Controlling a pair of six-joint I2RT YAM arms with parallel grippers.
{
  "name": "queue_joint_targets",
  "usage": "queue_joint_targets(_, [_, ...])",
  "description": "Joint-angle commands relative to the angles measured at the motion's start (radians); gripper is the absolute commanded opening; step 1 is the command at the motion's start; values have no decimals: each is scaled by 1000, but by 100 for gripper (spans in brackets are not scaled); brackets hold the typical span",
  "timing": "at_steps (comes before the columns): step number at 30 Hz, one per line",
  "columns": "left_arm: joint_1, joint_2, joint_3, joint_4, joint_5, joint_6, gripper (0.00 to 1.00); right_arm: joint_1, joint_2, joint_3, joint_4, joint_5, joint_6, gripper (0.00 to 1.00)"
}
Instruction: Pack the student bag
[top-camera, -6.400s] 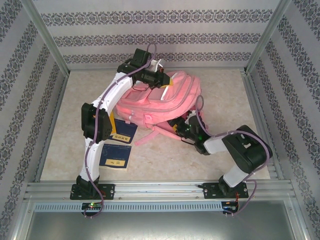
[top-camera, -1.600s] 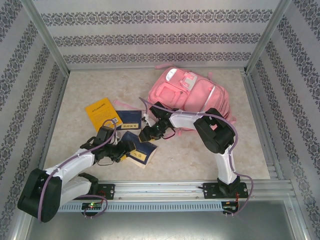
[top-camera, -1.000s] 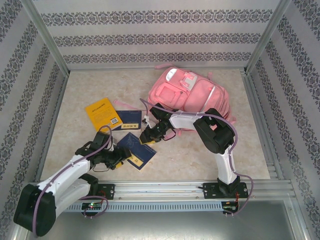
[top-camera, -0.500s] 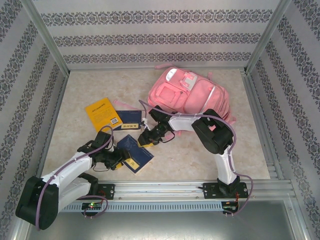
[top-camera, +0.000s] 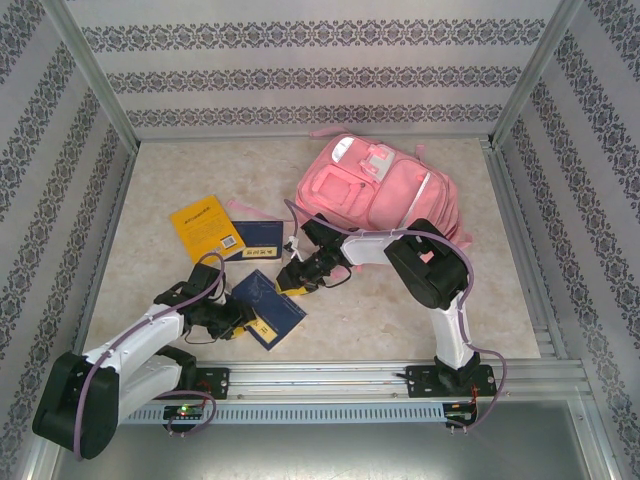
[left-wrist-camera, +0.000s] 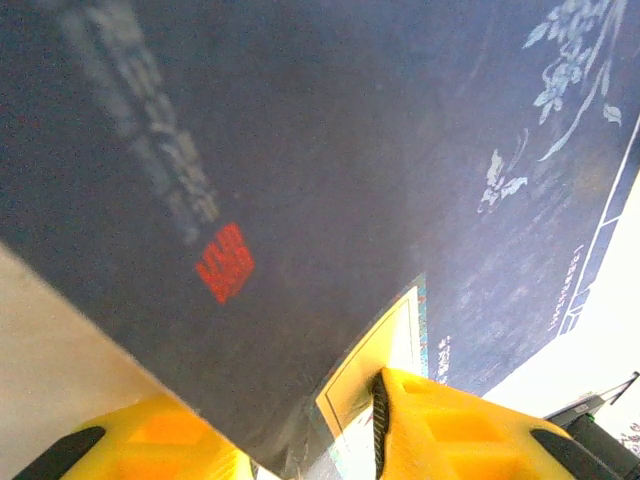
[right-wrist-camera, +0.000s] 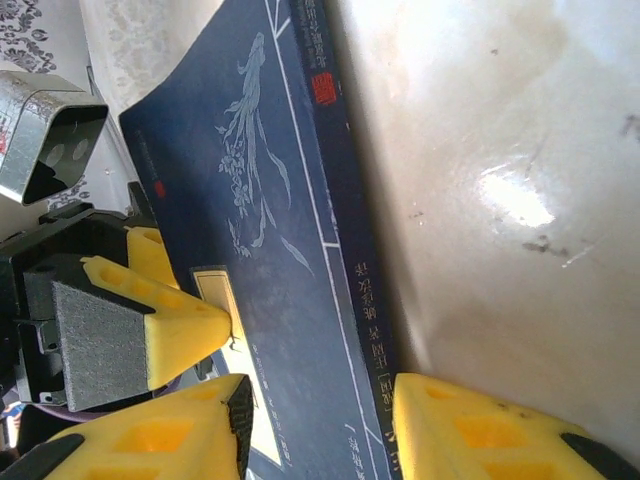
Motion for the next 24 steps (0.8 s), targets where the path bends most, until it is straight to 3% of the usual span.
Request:
queue_joint_targets(1, [2,40,-45,206,5,28,31,28,24,18,-90,41,-36,42])
queue_joint_targets(9, [19,58,-59,197,-11,42,14,44,37,61,-222,159,-117,42])
queue_joint_targets(15, [20,57,-61,200,-7,43,2,59,52,89,-229,109,-115,43])
queue_joint_targets(20, [20,43,-58,216,18,50,0,61,54,100,-223,99,-109,44])
queue_joint_targets(24, [20,-68,-29,176,27,48,0,49,47,97,-231,133,-110,44])
